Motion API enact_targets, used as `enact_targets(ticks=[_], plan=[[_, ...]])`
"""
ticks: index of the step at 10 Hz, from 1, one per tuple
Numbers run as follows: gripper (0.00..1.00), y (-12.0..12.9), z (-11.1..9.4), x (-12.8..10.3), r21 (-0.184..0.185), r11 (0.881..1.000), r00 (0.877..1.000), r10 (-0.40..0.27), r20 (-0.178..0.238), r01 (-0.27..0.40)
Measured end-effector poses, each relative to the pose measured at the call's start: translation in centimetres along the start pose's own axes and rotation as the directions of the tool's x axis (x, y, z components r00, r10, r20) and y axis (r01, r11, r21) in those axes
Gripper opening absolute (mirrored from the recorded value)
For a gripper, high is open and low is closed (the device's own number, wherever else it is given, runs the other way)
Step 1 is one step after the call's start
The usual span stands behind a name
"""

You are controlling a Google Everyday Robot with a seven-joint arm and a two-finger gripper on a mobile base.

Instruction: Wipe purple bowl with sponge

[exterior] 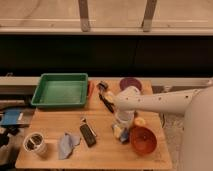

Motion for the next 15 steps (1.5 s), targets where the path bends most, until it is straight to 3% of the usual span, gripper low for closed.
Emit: enact_targets(ticks=[4, 5, 8, 10, 12, 15], plan=[[0.09, -2.0, -4.8, -1.6, 0.035, 0.999, 0.994, 0.033, 0.107, -0.037], [0.09, -4.2, -6.2, -2.6, 0.038, 0.997, 0.988, 0.062, 0.138, -0.068], [0.09, -9.4, -8.7, -4.7, 0.029, 0.990, 0.977, 0.128, 0.170, -0.135], [0.09, -13.9, -11.1, -6.1, 0.014, 0.980, 0.960, 0.191, 0.205, -0.198], [0.09, -17.2, -13.5, -6.1, -0.005, 0.968, 0.937, 0.244, 0.248, -0.251], [0.09, -17.8, -14.2, -6.4, -0.008, 0.966, 0.932, 0.252, 0.260, -0.259]])
